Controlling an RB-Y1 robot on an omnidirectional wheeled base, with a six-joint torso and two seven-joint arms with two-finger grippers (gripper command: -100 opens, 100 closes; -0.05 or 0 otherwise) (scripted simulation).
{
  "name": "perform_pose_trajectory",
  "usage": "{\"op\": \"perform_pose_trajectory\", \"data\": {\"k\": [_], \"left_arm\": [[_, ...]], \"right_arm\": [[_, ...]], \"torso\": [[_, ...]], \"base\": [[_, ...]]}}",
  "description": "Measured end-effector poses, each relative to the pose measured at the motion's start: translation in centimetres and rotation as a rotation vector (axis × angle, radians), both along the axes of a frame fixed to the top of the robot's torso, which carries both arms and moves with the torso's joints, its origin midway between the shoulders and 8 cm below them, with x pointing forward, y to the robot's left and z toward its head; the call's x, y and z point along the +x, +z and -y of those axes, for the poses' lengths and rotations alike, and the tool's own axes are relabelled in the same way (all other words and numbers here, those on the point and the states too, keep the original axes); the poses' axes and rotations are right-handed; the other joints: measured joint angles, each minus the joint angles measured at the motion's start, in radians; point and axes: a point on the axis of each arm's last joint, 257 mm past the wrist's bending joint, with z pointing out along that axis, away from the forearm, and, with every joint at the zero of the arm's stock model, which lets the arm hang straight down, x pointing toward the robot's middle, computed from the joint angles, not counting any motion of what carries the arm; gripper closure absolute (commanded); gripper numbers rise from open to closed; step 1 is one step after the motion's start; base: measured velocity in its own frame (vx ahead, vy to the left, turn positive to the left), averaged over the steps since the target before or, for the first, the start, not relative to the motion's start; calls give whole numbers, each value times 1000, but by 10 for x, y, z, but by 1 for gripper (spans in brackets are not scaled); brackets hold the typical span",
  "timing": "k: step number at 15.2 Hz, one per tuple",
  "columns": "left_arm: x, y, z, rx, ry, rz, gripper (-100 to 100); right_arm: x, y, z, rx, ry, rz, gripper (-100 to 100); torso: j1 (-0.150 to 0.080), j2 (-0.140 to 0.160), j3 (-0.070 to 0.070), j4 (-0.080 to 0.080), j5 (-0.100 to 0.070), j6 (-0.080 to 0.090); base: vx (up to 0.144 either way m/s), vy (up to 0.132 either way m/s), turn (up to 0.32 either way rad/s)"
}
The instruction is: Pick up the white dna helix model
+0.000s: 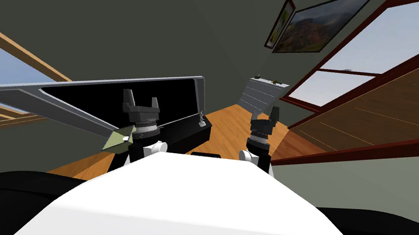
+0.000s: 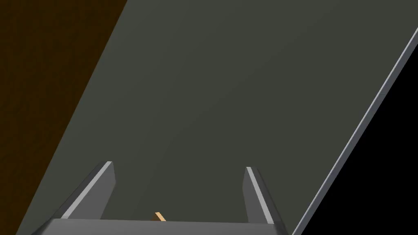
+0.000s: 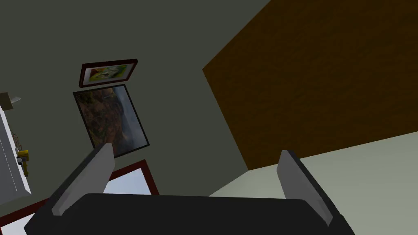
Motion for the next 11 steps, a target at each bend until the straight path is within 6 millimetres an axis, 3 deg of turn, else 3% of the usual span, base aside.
{"op": "perform_pose_trajectory", "data": {"k": [5,11], "left_arm": [[17,-15,10,78,-23,-70,-100],[53,-66,17,181,-5,-246,-100]], "right_arm": [[0,0,0,0,0,0,0],[0,0,0,0,0,0,0]], "torso": [[-1,-2,-1,0,0,0],[-2,-3,-2,-1,0,0]], "base": [[21,-17,-42],[41,-31,-63]]}}
